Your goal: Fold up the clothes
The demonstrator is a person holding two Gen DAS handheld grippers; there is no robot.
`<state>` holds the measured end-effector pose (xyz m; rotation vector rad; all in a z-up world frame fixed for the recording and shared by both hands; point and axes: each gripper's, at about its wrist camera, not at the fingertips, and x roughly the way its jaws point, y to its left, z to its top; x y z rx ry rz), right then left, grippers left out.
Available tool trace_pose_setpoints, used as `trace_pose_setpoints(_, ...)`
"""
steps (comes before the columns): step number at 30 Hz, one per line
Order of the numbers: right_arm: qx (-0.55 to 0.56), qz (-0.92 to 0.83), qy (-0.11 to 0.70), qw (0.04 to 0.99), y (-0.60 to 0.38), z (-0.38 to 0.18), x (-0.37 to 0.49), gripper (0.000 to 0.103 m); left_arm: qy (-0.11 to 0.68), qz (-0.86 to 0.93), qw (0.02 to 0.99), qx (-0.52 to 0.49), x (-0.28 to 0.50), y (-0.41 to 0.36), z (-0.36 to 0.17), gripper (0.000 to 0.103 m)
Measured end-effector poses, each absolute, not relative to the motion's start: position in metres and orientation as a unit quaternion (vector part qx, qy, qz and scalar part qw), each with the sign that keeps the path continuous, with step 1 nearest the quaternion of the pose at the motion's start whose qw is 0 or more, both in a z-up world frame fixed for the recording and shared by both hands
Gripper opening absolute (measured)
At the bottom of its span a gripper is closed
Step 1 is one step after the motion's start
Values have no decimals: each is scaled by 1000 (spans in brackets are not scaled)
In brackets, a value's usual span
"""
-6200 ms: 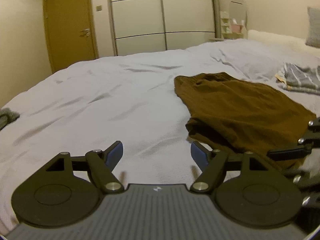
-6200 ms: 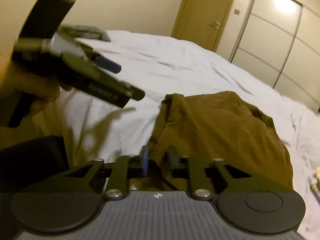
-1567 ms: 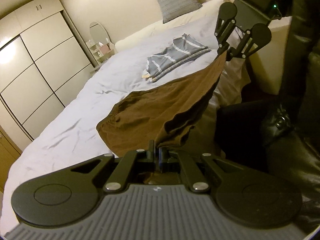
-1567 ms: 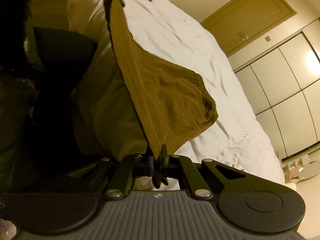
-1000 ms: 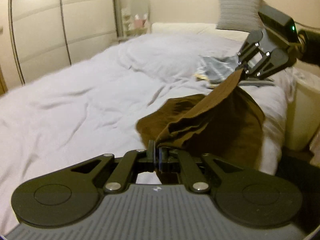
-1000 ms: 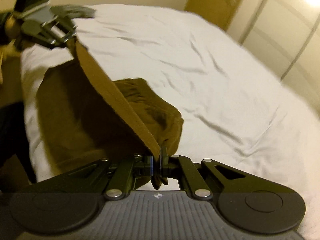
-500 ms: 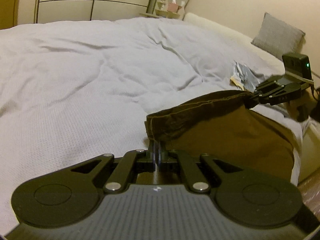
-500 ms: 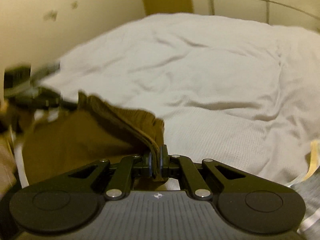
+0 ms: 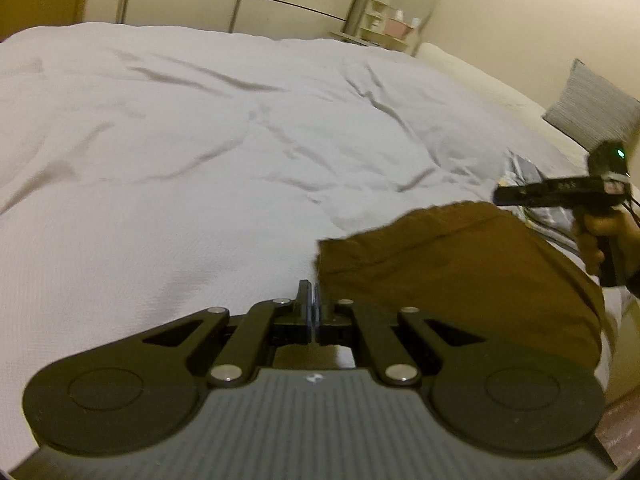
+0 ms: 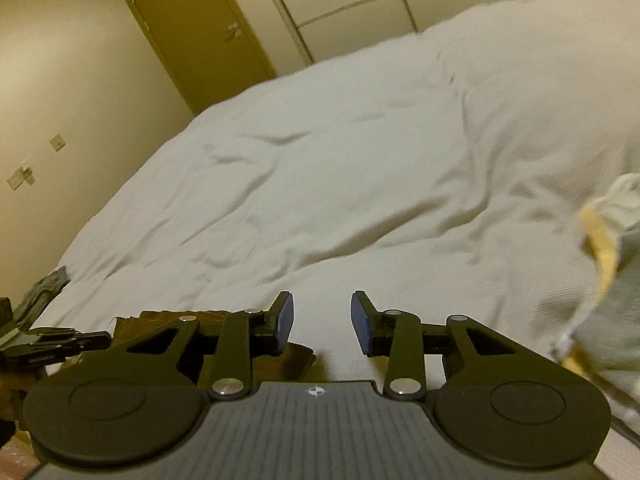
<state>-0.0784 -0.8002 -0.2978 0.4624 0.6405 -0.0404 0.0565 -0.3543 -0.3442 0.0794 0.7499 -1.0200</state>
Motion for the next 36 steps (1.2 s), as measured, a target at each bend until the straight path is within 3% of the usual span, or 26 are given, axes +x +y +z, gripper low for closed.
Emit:
trace_pose_setpoints(6,165,-13,272,948,-761,-269,-140,38,311,-466,827,46,30,-333,-321,1)
trace_pose_setpoints(8,169,1,264,950,-745,-269,-165,47,296,-468,831,52,11,-324,-314,5)
trace_pose_setpoints(12,222,9,257,940,-733,-285,-195,48,261,-486,829,96,-44,-318,-308,19)
trace_pose_setpoints(18,314,14,250,916,-721,-316,-233,47,242,-505,810,173,-99,-338,-328,21)
trace_pose_setpoints(19,327,14,249,911,-720,-321,-237,30,246,-502,808,186,-101,-342,-335,21)
trace_pose_setpoints(20,336,14,254,907,-724,-325,-234,6,251,-499,805,198,-102,-347,-342,21)
trace_pose_setpoints(23,340,4,256,905,-736,-330,-228,0,262,-493,802,213,-100,-353,-354,22)
trace_pose_setpoints(30,304,-84,258,913,-751,-325,-235,1,262,-480,808,220,-95,-349,-355,22)
trace_pose_setpoints(33,214,-86,253,940,-735,-301,-250,3,234,-470,816,242,-108,-343,-346,22)
trace_pose_setpoints(36,72,-60,252,963,-691,-281,-258,16,172,-472,816,287,-135,-336,-334,23)
